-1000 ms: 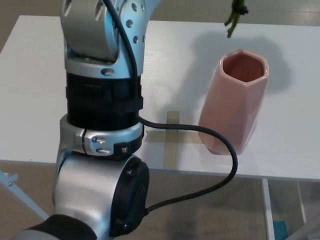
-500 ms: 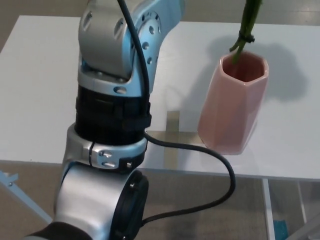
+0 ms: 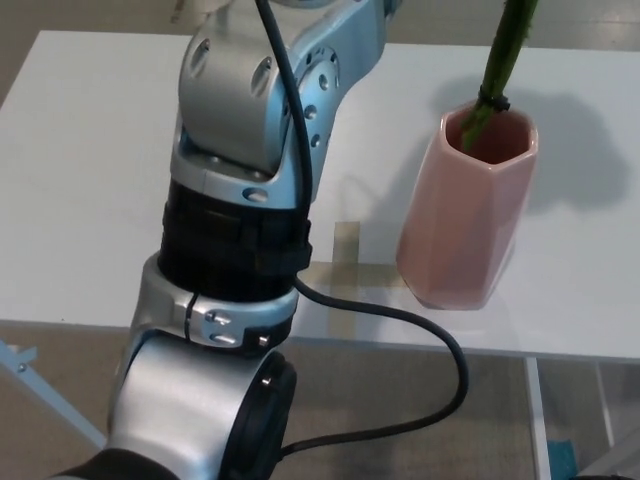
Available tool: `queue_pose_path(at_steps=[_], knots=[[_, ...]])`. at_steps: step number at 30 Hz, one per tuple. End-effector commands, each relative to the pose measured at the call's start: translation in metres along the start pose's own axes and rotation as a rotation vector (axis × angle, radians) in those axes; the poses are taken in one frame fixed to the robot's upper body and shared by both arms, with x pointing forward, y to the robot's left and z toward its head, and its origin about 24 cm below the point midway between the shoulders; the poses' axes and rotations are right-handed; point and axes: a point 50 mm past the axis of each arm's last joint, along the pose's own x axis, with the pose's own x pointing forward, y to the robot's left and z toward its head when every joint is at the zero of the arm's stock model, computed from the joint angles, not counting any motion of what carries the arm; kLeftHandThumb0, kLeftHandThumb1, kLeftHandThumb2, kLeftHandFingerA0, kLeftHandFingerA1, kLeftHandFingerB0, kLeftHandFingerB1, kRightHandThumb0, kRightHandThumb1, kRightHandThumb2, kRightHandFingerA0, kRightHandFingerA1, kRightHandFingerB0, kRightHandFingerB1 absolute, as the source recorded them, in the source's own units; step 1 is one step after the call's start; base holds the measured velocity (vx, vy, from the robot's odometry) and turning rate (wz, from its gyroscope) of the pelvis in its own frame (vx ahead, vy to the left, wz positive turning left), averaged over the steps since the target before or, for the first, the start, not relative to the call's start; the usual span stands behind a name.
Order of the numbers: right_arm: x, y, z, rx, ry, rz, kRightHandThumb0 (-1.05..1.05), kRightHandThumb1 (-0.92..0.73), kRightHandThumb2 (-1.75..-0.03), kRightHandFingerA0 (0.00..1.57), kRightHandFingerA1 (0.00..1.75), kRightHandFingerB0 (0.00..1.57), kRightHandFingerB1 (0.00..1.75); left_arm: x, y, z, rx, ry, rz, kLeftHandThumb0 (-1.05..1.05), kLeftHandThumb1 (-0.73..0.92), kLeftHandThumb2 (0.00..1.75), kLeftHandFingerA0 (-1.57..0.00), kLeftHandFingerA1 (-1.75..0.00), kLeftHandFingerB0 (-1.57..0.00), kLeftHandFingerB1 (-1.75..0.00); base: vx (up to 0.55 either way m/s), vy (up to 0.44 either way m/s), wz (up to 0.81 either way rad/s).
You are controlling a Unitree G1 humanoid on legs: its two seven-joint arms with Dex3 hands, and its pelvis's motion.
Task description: Use the left hand to pick up the rose and then lift and insert it into the pink vase.
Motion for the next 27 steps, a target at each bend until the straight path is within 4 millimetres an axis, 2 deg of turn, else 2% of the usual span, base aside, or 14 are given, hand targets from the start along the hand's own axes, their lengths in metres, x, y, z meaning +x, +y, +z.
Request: queue_pose_path(at_steps=[1,15,27], knots=[[-0.001,-0.004,-0.004,-0.016,0.019,-0.008,-0.33,-0.65,-0.59,0.59,0.41,0.55,0.39,0.002,-0.005,-0.002,-0.024,-0.007,-0.019,-0.2,0.82,0.64,-1.01,-1.39,-0.78,-0.94,0.0,0.0,0.0],[-0.001,-0.002,-0.006,-0.016,0.025,-0.007,-0.33,-0.65,-0.59,0.59,0.42,0.55,0.39,0.005,-0.008,-0.009,-0.034,0.011,-0.017,-0.2,0.82,0.64,-0.99,-1.4,-0.78,-0.96,0.0,0.0,0.0],[0.001,-0.001,0.002,-0.011,0.009,-0.003,-0.33,-0.65,-0.59,0.59,0.42,0.55,0.4,0.01,-0.013,-0.02,-0.051,0.039,-0.003,-0.2,0.82,0.64,-0.96,-1.41,-0.85,-0.81,0.0,0.0,0.0]])
